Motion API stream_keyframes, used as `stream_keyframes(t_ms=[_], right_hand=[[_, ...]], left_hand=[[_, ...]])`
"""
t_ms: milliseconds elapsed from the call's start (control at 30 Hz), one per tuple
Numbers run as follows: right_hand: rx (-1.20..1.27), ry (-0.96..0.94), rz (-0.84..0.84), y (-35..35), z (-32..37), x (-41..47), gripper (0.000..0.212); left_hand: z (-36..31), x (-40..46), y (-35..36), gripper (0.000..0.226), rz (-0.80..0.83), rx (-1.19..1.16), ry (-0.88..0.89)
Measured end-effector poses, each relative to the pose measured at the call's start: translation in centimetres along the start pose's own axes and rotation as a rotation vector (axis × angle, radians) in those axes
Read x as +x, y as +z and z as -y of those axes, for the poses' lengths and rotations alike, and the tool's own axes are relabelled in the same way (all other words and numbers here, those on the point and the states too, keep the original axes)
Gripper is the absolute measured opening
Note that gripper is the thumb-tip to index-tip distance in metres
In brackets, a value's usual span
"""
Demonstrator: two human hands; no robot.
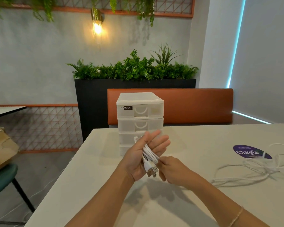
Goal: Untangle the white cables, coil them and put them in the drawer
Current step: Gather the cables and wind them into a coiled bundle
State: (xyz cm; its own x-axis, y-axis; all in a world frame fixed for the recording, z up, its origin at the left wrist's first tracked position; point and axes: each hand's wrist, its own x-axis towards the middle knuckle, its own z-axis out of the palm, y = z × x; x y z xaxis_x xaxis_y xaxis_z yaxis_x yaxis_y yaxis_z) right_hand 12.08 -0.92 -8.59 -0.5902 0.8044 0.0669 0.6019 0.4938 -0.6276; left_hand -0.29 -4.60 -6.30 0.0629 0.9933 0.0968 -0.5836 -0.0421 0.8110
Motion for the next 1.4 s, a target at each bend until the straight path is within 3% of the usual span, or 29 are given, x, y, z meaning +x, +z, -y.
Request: stream_keyframes(t_ms=[100,233,333,433,533,667,800,900,1033,1167,1267,1400], right_hand=[[-0.245,-0.022,0.052,0.5,0.4,0.1,0.036],[-0.378,-0.011,0.169,-0.7,1.2,-1.1,0.03],[-0.336,0.012,0.252,-1.7,1.8,-2.5,0.03],[-0.469,-0.013,0.288,-2.7,2.7,-3.7,0.034],[-0.569,-0.047,0.195,-4.9,3.5,-4.5,0.024],[-0.551,-0.041,0.099,-7.7,3.5,-4.4,0.029],[-0.45,-0.055,0.053,-8.9,3.4,-3.8,0.032],[-0.345,-0.089,0.018,-9.1,3.5,-3.4,0.031],[-0.216,-0.178,-0.157,-8.8,3.4,-2.3,0.031],[-0.079,-0.204,-0.277,-6.9,2.6,-1.4,0.05],[0.044,-0.157,-0.364,-5.6,1.5,-0.9,0.076],[0.178,-0.149,-0.38,-4.3,0.5,-0.5,0.088]], left_hand=[[0.0,-0.5,0.6,0.034,0.008,0.209,0.021],[0.2,-0.8,1.7,0.035,-0.006,0.431,0.053],[0.8,-0.3,1.7,0.051,-0.089,0.632,0.08],[1.1,0.1,1.0,0.061,-0.215,0.944,0.143],[1.0,0.0,0.4,0.058,-0.16,1.154,0.142],[1.2,-0.4,0.8,0.062,0.029,1.327,0.08],[1.6,-0.6,1.3,0.077,0.204,1.209,0.015],[1.7,-0.6,1.4,0.08,0.321,0.957,-0.176],[1.6,-0.8,1.2,0.083,0.525,0.584,-0.354],[1.8,-0.7,0.9,0.041,0.652,0.601,-0.224],[2.0,-0.7,0.5,0.041,0.627,0.527,-0.213],[2.1,-0.6,0.0,0.038,0.587,0.469,-0.21]])
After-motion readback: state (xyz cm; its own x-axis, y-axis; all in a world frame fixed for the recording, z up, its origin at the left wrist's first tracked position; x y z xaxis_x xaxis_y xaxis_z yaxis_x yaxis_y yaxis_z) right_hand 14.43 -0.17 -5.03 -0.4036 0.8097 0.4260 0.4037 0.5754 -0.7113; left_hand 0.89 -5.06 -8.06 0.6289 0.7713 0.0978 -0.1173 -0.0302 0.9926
